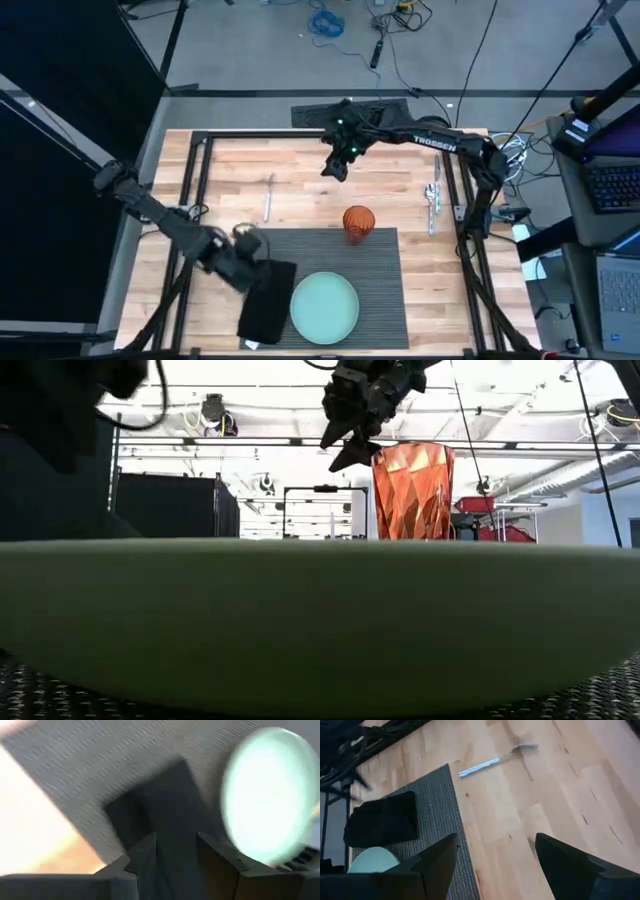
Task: Set table place
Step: Put the black napkin on the gray mat to the left of the green plate
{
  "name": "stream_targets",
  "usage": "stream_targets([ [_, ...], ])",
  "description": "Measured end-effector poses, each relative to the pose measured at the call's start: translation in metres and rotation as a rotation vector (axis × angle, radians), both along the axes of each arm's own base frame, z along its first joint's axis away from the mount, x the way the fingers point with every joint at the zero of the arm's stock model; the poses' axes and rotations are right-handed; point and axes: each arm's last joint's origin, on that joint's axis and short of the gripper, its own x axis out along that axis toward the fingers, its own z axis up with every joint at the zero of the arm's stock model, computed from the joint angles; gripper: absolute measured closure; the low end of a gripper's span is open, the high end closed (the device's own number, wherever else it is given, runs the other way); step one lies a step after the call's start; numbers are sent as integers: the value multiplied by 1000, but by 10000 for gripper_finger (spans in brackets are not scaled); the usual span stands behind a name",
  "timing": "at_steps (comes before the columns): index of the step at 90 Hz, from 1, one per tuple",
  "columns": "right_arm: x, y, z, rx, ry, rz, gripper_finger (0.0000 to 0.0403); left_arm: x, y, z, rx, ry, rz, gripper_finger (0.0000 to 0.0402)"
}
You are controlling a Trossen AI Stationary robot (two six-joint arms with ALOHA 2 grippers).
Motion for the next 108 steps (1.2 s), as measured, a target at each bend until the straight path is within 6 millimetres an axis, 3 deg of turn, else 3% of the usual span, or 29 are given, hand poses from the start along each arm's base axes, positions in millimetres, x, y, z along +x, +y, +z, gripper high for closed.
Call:
stream_targets([
  [26,-13,-2,6,-9,37,5,149,13,15,-2,-14,9,-76,278],
  [38,-16,-5,5,-13,47,5,149,10,19,-15,-15,33,-83,278],
  [108,-25,-11,1,0,113,11,149,18,16,-46,-63,-15,-88,278],
])
